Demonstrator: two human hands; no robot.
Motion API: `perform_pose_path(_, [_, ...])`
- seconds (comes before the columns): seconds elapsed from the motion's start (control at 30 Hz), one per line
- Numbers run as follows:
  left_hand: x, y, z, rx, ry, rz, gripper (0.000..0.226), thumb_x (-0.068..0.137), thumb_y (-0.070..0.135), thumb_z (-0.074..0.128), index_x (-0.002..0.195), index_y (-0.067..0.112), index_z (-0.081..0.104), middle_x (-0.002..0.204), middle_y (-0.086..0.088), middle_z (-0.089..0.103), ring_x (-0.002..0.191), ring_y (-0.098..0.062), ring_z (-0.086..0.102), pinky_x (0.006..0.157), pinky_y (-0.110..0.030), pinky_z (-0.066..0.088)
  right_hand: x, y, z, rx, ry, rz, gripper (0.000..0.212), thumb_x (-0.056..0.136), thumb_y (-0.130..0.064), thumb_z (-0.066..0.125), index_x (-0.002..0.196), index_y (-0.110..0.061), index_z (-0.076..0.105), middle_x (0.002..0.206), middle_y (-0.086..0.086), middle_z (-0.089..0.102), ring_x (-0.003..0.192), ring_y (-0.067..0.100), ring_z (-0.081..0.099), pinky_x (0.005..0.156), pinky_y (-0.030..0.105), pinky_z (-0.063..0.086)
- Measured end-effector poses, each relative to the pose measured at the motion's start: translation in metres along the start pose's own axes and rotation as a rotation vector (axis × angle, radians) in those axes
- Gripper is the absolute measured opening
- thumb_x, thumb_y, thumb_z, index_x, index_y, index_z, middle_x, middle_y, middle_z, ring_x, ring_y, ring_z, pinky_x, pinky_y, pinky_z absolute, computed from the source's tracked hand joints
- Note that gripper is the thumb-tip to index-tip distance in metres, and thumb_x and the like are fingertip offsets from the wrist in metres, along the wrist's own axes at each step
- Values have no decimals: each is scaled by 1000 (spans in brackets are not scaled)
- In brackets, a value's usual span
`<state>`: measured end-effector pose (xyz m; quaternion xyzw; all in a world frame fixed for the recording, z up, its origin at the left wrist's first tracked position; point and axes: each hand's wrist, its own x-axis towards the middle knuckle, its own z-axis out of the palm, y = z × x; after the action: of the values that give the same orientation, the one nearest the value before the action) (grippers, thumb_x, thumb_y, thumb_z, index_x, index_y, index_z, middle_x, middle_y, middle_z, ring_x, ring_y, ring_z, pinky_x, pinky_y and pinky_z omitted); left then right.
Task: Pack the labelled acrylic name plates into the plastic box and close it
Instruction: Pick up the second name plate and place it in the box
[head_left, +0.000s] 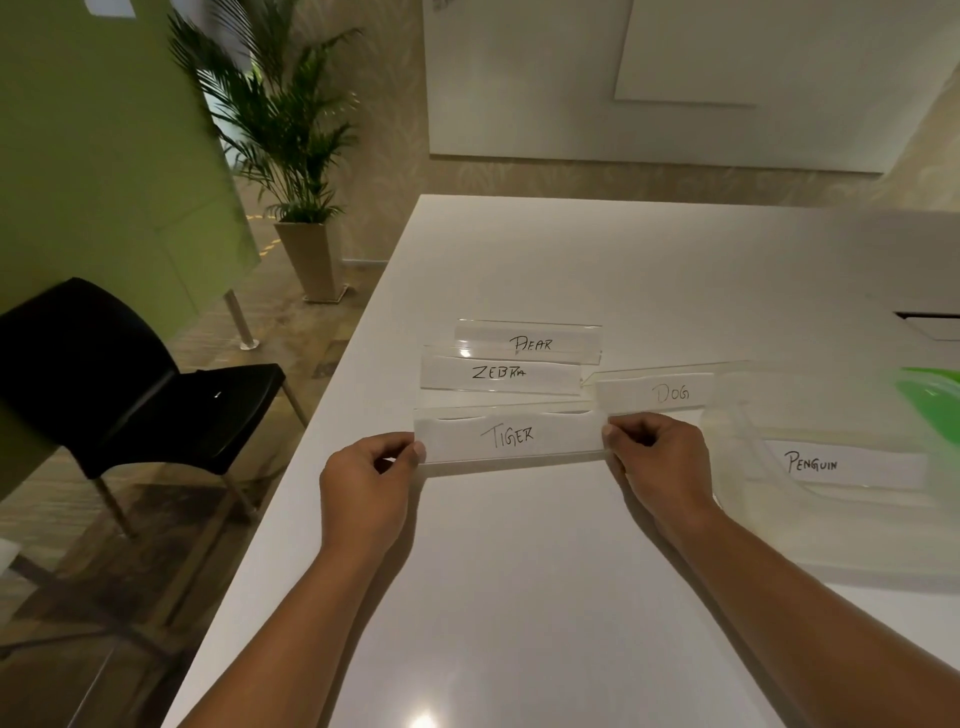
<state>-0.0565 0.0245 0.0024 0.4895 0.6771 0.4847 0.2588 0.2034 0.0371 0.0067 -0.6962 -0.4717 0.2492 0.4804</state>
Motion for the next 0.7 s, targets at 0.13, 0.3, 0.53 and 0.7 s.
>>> perform_pose_path(0.13, [-16,4,-15,-123,-21,-98,21,85,18,70,105,13,74,90,8,69,83,-11,62,78,-26,53,-22,-4,-15,165,-36,55,6,83,-12,73,79,-13,77,56,-7,67,52,4,59,57,18,48])
perform_pose_path(0.3, [-39,15,-38,-243,-78,-160,15,83,19,71,97,19,74,90,1,72,76,-17,60,61,-24,48,-50,-16,-49,183,-132,20,10,82,-17,75,73,-19,77,56,-4,64,52,8,53,55,24,45])
perform_pose_path(0.53, [-66,55,-60,-432,-138,-33,24,66,31,74,88,22,77,65,7,70,53,-3,54,51,-19,46,-81,-41,-99,264,-71,-62,5,80,-17,75,79,-20,78,59,4,65,55,19,51,60,33,45])
perform_pose_path(0.7, [-83,75,-56,-497,-136,37,27,62,35,75,86,22,79,59,9,64,51,-7,49,47,-16,43,-88,-51,-131,303,-43,-106,6,76,-22,75,81,-22,79,57,5,63,55,20,49,59,32,44])
